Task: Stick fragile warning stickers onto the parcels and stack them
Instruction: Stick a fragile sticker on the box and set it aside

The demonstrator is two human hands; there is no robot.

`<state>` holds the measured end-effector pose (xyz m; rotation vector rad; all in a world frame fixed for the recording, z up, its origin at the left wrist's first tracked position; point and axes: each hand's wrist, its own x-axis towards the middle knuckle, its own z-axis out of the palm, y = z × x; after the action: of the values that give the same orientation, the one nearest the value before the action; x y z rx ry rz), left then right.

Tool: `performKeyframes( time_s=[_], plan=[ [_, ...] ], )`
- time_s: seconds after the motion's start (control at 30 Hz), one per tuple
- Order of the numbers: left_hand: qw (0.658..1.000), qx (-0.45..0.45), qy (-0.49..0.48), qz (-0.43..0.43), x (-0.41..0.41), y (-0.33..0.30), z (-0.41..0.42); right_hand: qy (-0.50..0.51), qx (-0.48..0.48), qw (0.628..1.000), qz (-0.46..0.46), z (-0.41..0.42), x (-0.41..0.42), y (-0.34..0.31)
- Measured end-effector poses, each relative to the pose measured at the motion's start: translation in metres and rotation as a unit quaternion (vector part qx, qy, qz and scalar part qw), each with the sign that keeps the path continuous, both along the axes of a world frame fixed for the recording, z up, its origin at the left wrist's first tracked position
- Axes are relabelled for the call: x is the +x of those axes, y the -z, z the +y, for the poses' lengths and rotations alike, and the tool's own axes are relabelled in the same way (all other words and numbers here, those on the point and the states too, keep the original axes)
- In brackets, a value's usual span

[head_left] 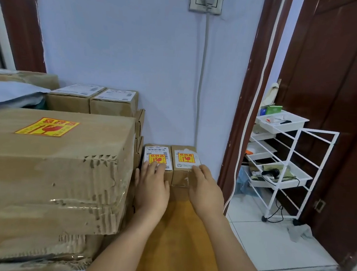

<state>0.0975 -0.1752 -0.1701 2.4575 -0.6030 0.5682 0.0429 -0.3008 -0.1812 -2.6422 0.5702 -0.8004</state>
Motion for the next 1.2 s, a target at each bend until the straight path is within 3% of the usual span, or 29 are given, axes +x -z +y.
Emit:
performKeyframes(
  time_s=[0.13,0.37,0.53,0.67,0.8,0.97,1.2],
  plan=[
    [1.0,0.014,-0.006,0.016,-0.001,-0.001,0.001,0.004,0.008,0.999,0.035,0.001,-0.002,-0.001],
    [0.994,0.075,0.017,0.076,-0.019,-0.021,0.0,-0.046,0.103,0.992,0.051,0.002,-0.021,-0.03],
    [0.995,0.076,0.053,0.029,-0.05,-0.03,0.017,-0.023,0.097,0.994,-0.032,0.022,-0.066,-0.033],
    [0.979,0.125,0.161,0.015,-0.087,-0.037,0.049,-0.015,0.122,0.992,-0.001,0.048,-0.101,-0.023],
    [0.964,0.171,0.203,-0.021,-0.128,-0.036,0.086,-0.01,0.124,0.992,0.026,0.076,-0.134,-0.013],
    [0.965,0.153,0.208,-0.036,-0.166,-0.027,0.141,-0.017,0.119,0.992,0.045,0.116,-0.172,-0.007],
    [0.979,0.115,0.17,0.005,-0.18,-0.012,0.234,-0.067,0.141,0.987,0.043,0.178,-0.185,0.0]
  ],
)
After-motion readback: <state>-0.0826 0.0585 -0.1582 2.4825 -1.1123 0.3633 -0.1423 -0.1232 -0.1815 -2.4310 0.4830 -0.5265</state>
